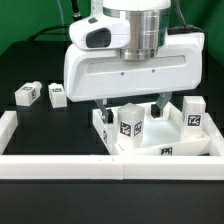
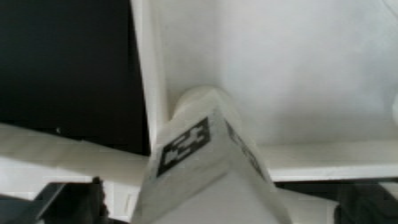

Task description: Assemble square table

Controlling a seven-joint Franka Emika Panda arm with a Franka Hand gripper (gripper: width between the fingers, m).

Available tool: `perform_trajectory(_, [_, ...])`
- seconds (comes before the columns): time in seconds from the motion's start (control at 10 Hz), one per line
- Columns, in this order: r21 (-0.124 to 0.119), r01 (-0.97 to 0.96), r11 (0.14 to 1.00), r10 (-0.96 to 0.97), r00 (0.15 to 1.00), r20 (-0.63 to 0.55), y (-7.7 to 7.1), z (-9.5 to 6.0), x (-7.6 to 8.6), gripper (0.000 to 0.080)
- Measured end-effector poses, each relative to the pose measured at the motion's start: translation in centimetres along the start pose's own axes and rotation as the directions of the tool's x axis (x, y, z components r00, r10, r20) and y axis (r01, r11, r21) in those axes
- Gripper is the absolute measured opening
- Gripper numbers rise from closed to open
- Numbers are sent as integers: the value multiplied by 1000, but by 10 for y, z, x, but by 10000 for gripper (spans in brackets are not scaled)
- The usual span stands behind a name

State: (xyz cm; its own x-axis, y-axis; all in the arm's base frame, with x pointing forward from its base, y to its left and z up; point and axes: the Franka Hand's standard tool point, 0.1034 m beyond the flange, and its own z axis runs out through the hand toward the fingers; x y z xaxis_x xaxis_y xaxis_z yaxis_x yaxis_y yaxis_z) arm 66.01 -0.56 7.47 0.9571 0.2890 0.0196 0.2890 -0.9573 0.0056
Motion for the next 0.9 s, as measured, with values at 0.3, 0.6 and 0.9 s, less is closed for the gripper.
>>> perform_trajectory(0.3, [-3,190,982,-190,982,2,3,0,-1,649])
perform_trajectory(0.6, [-12,304,953,-304,953,9,4,0,-1,601])
perform_trajectory(0.9, [-11,294,956,-294,956,8,4,0,-1,424])
